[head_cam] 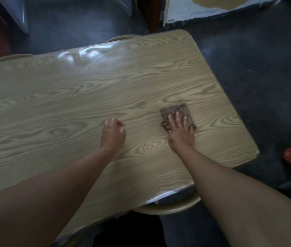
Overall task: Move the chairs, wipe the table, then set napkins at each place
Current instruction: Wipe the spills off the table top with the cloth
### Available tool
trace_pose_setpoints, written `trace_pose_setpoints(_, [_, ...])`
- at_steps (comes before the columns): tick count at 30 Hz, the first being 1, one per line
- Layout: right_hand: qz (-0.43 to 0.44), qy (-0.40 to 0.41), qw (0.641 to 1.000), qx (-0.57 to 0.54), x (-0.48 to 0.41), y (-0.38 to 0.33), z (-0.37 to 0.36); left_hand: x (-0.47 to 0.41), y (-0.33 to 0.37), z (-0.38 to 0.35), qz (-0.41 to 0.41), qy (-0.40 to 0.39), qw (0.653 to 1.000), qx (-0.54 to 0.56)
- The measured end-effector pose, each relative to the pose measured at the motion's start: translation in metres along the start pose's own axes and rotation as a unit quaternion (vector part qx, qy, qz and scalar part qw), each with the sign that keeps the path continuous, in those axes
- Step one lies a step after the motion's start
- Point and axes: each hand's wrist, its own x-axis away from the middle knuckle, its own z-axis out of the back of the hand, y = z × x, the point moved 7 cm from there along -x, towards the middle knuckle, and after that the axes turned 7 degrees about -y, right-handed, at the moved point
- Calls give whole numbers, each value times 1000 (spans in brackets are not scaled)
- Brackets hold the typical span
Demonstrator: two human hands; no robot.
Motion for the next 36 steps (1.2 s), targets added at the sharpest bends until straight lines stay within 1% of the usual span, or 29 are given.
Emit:
trace_pose_setpoints(3, [-8,6,1000,-26,25,-24,-14,8,-8,8,2,-3,1000,0])
trace_pose_setpoints(6, [25,9,999,-29,49,-67,-28,15,-19,21,7,1,1000,1])
trace_pose_setpoints(13, [74,-35,996,-23,93,-155,-67,37,-56,56,49,20,998,17])
trace_pose_setpoints(17, [142,-58,988,4,113,-204,-79,55,-85,83,95,45,994,26])
trace_pose_setpoints(22, [234,-77,967,62,132,-264,-85,74,-135,125,153,85,984,44])
trace_pose_setpoints(25, [280,-80,953,88,142,-297,-85,88,-168,150,208,106,969,78])
trace_pose_setpoints(29, [347,-69,931,88,157,-349,-83,108,-213,176,287,135,934,164])
trace_pose_setpoints(31, [363,-57,928,64,160,-374,-82,114,-234,187,304,138,921,200])
trace_pose_setpoints(34, [365,-49,929,19,161,-414,-86,116,-264,205,310,134,909,242])
trace_pose_setpoints(36, [362,-49,930,-40,166,-442,-88,117,-280,219,313,133,903,263])
